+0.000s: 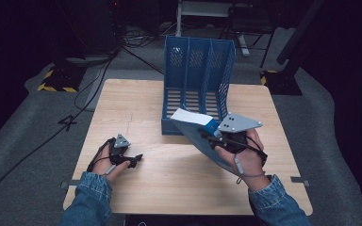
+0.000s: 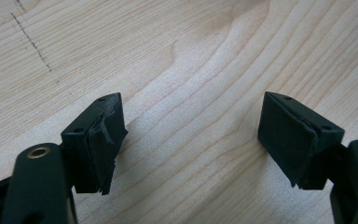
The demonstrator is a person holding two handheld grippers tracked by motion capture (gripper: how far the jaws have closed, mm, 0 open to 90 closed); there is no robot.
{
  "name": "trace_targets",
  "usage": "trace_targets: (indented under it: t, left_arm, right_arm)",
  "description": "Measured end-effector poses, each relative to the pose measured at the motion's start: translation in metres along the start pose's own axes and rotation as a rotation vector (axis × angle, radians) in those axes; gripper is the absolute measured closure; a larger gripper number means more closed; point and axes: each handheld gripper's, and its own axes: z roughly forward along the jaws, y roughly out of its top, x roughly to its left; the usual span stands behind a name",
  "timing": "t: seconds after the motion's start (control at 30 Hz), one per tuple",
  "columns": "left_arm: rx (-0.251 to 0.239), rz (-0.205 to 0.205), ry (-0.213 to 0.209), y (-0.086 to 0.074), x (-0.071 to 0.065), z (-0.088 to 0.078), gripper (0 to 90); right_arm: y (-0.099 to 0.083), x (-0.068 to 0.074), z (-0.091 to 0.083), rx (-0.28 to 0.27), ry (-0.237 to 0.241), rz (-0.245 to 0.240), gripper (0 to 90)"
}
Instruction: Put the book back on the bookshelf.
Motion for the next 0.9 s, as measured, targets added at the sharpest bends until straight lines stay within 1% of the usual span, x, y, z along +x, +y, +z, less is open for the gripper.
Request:
trace_targets:
  t: [0.07,0.17,0.27,0.33,0.4,0.6,0.67,0.9]
  left_arm:
    - [0.000,-0.002,0.001,0.000,0.000,0.000,22.5]
    - [0.004,-0.009,0.004,0.000,0.000,0.001,21.4]
    - [0.004,-0.015,0.008,0.001,0.000,0.001,20.9]
    - [0.006,-0.009,0.010,0.001,0.000,0.001,20.8]
    - [0.002,-0.012,0.011,0.001,0.000,0.001,20.7]
    - [0.003,-0.014,0.007,0.001,0.000,0.002,20.4]
    - [0.001,-0.012,0.006,0.002,0.000,0.002,20.1]
    - [0.005,-0.010,0.006,0.002,0.001,0.003,19.2]
  right_arm:
    - [0.001,-0.002,-0.002,-0.003,-0.002,0.008,61.7]
    - [0.006,-0.011,-0.008,-0.014,-0.009,0.040,61.7]
    - [0.010,-0.017,-0.012,-0.027,-0.008,0.064,61.7]
    - [0.013,-0.019,-0.015,-0.036,-0.011,0.070,61.7]
    - [0.016,-0.022,-0.017,-0.044,-0.011,0.081,61.7]
    - [0.027,-0.037,-0.025,-0.084,-0.007,0.124,61.7]
    - [0.033,-0.044,-0.030,-0.100,-0.011,0.142,61.7]
    - [0.051,-0.063,-0.038,-0.135,-0.044,0.169,61.7]
